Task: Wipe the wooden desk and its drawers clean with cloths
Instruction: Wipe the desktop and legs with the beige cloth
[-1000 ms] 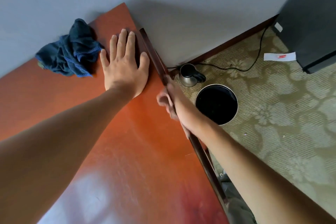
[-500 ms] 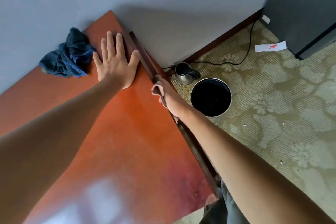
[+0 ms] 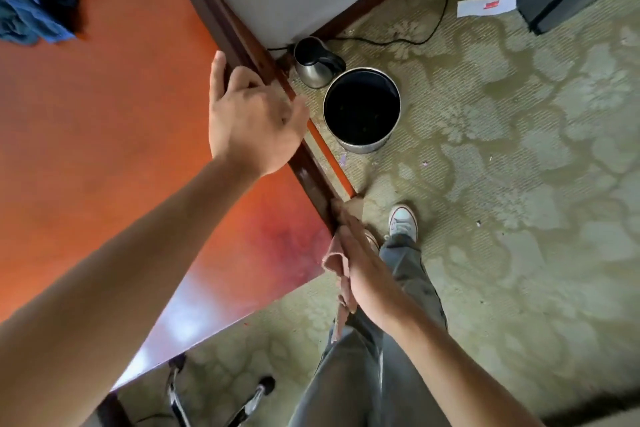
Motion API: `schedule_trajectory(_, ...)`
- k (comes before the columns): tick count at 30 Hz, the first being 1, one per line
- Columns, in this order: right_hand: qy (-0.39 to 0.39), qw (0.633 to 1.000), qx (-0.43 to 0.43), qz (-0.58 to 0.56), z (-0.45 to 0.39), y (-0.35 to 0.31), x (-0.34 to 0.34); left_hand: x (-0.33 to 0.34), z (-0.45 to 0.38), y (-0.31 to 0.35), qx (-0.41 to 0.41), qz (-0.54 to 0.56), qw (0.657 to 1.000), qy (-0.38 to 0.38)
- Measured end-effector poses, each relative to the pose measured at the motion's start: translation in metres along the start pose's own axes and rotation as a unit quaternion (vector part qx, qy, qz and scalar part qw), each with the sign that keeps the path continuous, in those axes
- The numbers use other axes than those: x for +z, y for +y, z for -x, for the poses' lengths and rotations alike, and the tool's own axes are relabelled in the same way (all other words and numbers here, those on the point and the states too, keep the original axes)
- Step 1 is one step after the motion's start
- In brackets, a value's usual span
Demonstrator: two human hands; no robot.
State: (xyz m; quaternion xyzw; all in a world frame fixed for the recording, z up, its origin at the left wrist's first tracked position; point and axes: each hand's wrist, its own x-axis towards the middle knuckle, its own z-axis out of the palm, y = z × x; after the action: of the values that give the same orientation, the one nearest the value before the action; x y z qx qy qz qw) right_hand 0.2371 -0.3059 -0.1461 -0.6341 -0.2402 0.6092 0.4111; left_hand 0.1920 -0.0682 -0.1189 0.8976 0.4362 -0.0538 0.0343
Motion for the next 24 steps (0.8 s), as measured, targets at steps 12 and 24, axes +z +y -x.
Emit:
schedule_trajectory(12, 0.082, 0.996, 0.006, -0.034, -0.006, 0.004, 0.013, 0.006, 0.004, -0.003, -0.003, 0.035, 0.998, 0.043)
schedule_trajectory(24, 0.028, 0.997, 0.075, 0.007, -0.123, -0.025, -0.006, 0.003, 0.001, -0.006, 0.030, 0.092, 0.994, 0.059)
